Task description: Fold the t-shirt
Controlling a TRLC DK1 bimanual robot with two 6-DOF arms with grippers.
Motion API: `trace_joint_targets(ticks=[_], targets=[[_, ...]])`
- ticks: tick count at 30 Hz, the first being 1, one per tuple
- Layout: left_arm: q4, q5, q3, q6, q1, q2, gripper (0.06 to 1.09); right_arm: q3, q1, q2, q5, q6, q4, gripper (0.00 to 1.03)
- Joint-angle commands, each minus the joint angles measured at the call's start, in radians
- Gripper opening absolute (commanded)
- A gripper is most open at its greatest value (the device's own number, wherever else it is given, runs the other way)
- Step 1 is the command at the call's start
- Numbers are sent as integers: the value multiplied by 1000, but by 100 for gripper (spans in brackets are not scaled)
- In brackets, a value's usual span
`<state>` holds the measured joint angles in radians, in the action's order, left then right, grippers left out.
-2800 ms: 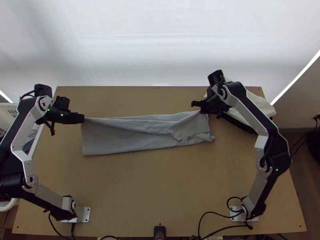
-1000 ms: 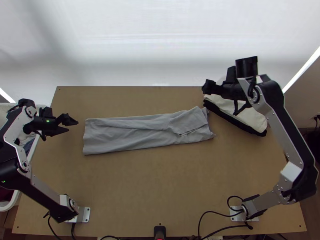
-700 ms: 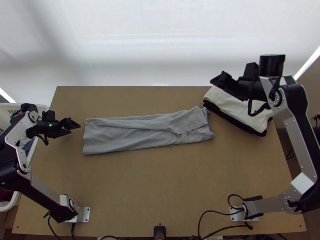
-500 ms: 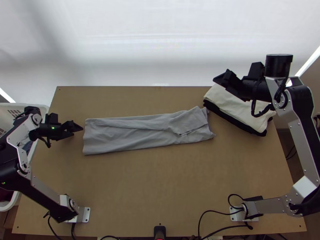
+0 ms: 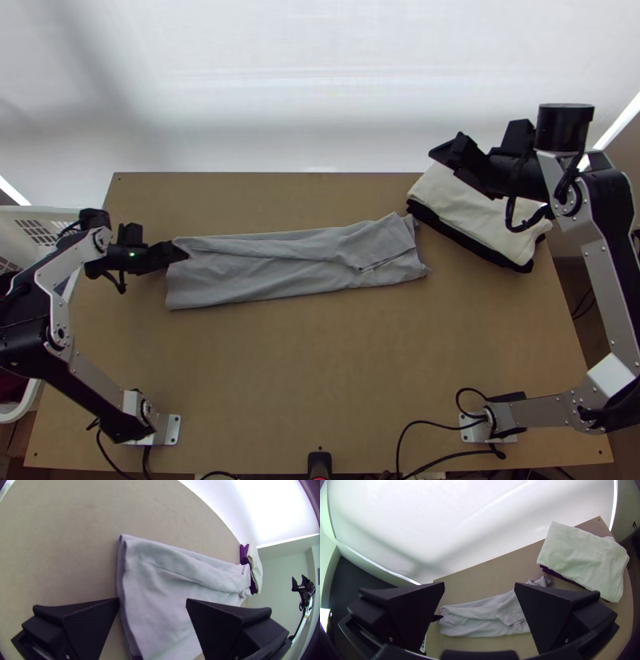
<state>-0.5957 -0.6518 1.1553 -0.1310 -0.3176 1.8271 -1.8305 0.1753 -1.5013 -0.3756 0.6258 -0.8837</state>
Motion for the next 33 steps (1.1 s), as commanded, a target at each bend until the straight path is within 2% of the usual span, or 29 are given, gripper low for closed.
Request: trace_joint_targets(ticks=[1,4,5,7,8,10,11,18,22,25,29,33], targets=[[14,3,-75,68,83,31,104,-41,-7,1,-8,28,-9,98],[60,15,-91,120,132,21,103,-47,-7,-2,-8,28,-9,98],[62,18,-89,125,138,20,99,-47,-8,-2,-8,28,-11,98],[83,21,-92,143,141,8,75,-46,-11,0,-8,26,-11,98],[108,26,-98,157,134,-5,57,-46,-14,0,-8,26,-11,98],[146,40,-103,171,106,-25,15,-46,-20,1,-9,26,-12,98],[160,41,-105,176,84,-32,10,-44,-22,1,-9,25,-12,98],[137,38,-77,116,-109,-74,10,-35,-28,0,-13,20,-12,98],[50,34,-31,25,-229,-74,10,-33,-28,-4,-11,18,-12,98],[-24,29,17,-2,-299,-72,10,-32,-28,-8,-13,14,-12,98],[-148,12,67,-15,-316,-118,10,-30,-28,-13,-13,12,-12,98],[-211,-8,80,41,-232,-219,10,-29,-26,-17,-13,12,-11,98]])
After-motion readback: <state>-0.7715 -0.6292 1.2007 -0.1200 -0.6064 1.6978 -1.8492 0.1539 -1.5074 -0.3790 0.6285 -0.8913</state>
